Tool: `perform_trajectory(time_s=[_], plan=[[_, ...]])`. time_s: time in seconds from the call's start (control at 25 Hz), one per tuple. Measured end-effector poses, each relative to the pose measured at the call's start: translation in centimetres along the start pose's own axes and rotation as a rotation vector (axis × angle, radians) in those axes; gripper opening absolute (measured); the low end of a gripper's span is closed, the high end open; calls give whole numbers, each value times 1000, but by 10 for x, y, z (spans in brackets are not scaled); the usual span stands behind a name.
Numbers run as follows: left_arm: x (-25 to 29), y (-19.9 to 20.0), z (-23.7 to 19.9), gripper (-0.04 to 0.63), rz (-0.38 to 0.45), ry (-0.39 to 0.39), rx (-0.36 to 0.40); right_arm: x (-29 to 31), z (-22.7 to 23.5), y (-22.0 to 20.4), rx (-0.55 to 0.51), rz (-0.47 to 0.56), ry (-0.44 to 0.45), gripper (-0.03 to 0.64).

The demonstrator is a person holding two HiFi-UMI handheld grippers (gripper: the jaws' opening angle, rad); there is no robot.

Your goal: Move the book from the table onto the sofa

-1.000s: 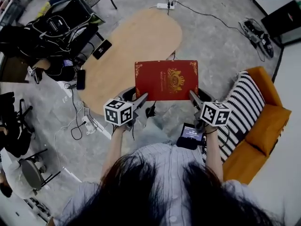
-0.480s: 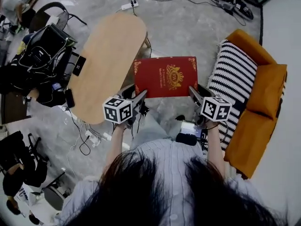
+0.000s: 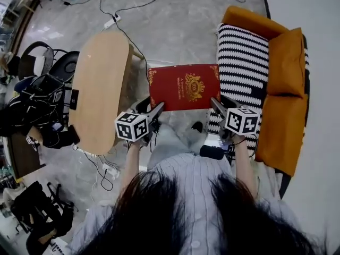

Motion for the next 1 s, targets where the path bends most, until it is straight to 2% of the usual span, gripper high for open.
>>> perform_trajectory(time_s=[0.28,0.56,0.8,1.0], plan=[[44,-3,50,252,-22,-77,45,-50,44,-15,57,73,-57,184],[82,8,103,252,-67,-173,145,-105,80,-36,157,165,-134,183],[100,11,128,252,-109,-234,204,-129,90,-55,217,234,-178,181],[111,10,152,252,-155,-315,261,-157,88,-83,288,323,-240,181]])
Point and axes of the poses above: the fingertips, and each gripper's own axes: x forward along the fingers, z to its right, y out of its top, the point moved 8 cm from there along -x, backward along the fingers, and after that the axes turned 8 degrees about y, right-handed, at the moved point
